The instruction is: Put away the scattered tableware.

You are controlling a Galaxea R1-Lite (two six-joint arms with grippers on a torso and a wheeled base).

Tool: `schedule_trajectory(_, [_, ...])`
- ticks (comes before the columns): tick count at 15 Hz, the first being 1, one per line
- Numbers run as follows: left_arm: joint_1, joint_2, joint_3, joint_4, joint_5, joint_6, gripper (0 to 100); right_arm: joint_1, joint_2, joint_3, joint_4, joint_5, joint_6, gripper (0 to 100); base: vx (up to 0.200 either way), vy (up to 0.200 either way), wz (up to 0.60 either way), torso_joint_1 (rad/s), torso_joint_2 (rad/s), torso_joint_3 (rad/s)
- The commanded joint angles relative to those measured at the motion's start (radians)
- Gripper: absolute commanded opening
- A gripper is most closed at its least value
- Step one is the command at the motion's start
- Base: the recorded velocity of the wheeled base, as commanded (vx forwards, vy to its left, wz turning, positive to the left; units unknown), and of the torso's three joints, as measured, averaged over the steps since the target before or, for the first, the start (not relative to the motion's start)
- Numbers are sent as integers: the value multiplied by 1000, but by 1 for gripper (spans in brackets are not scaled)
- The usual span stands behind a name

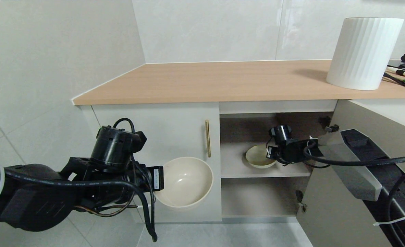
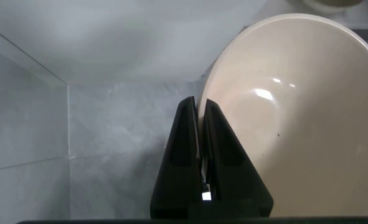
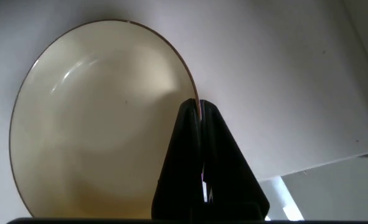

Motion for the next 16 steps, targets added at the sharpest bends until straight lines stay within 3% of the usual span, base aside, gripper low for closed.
schedule_trajectory(1, [0, 0, 0, -1, 0, -1, 0, 4, 6, 26, -3, 2, -19, 0, 0, 0, 0, 0, 0, 0])
schedule_trajectory(6, [0, 0, 0, -1, 0, -1, 0, 18, 75, -41, -9, -7, -40, 0, 0, 0, 0, 0, 0, 0])
schedule_trajectory(16, [0, 3, 0, -1, 0, -2, 0, 15, 104, -45, -38, -56, -39, 0, 0, 0, 0, 0, 0, 0])
